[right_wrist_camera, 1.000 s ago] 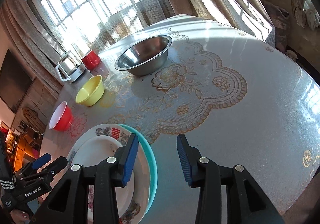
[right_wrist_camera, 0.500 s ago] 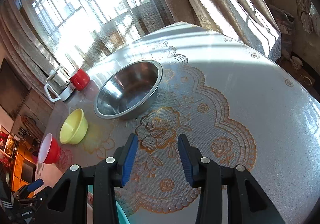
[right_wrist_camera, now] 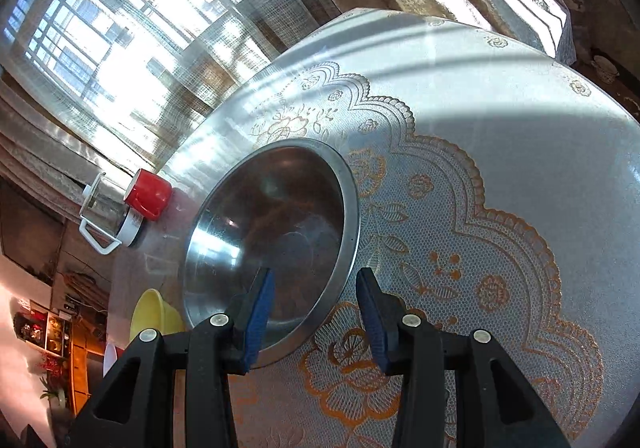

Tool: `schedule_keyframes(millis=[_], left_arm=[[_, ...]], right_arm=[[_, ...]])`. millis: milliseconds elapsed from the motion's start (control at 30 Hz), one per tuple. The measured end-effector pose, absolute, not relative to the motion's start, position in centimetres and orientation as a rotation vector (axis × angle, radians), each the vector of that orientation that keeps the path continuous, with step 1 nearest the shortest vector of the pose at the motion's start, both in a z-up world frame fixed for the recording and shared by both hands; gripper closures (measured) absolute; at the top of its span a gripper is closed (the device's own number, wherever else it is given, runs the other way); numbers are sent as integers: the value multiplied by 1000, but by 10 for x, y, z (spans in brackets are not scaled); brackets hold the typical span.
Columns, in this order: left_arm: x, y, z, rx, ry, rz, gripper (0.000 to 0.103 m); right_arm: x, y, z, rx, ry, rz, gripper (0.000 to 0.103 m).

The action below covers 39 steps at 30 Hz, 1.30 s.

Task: Organize plates and bowls
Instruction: 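Move both grippers to the steel bowl rim and close on it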

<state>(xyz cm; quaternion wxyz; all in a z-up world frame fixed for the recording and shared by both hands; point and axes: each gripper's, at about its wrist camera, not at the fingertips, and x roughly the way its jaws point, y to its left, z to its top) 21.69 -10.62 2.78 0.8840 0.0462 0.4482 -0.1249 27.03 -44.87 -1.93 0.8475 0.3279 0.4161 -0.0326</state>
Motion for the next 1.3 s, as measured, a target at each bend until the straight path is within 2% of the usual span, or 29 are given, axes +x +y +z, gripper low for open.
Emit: schedule_keyframes(millis=[167, 433, 1300], left_arm=[[223, -116, 33, 121, 917, -281, 10], [237, -140, 41, 144, 895, -333, 10], [310, -262, 43, 304, 810, -424, 10]], right_arm=[[277, -443, -33, 666, 898, -71, 60], [255, -447, -36, 680, 877, -6, 76], [188, -456, -55, 657, 713, 60, 79]])
